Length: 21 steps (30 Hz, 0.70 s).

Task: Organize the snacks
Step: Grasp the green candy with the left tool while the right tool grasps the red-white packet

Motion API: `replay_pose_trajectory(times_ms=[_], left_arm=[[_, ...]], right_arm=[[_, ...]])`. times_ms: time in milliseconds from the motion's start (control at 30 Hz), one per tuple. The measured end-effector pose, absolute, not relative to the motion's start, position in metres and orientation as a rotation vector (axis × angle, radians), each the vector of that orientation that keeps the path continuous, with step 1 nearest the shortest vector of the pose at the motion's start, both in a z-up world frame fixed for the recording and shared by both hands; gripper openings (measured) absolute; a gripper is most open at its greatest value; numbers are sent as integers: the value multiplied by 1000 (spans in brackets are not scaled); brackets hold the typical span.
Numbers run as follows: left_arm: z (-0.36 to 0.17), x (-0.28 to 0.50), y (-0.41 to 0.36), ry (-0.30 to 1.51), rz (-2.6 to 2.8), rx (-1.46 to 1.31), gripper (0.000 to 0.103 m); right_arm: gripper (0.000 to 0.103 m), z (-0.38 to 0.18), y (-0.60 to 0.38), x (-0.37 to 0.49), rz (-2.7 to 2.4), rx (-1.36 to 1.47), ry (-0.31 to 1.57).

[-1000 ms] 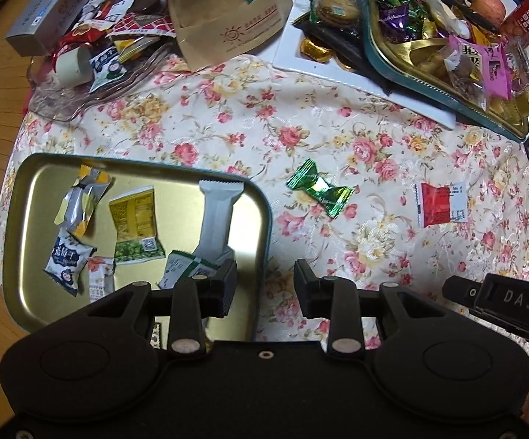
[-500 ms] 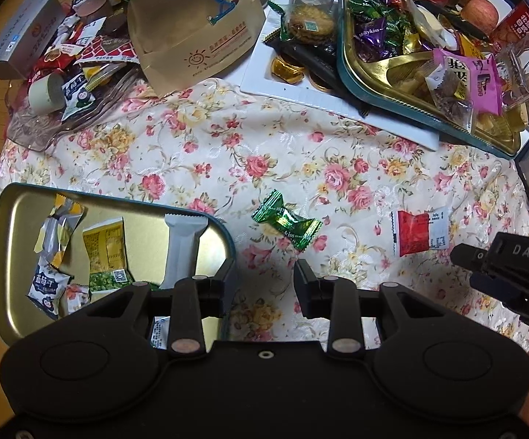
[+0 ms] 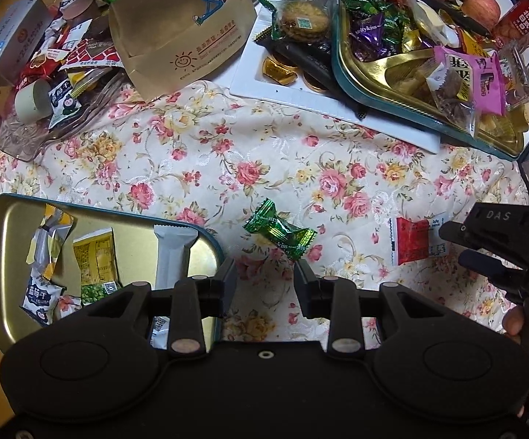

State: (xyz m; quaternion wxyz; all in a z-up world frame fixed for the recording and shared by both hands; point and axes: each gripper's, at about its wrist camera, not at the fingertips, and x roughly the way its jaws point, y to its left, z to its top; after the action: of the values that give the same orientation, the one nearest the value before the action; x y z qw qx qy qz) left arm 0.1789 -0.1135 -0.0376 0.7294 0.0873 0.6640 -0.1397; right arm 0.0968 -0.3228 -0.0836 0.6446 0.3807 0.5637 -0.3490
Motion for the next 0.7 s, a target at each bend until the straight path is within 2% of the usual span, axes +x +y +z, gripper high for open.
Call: replay_pose_trajectory(times_ms=[200,400,700], left_arm=[[-40,186,-106,1468,-299,194,43],[-42,192,-93,1470,-278,188,43],[-36,192,-89,1460,-279,171,43]], right_arm=[[39,-93,-313,116,-798,837,1270],[42,-110,-299,131,-828,761,1331],[40,-111,-286,127,-778,717,1408]])
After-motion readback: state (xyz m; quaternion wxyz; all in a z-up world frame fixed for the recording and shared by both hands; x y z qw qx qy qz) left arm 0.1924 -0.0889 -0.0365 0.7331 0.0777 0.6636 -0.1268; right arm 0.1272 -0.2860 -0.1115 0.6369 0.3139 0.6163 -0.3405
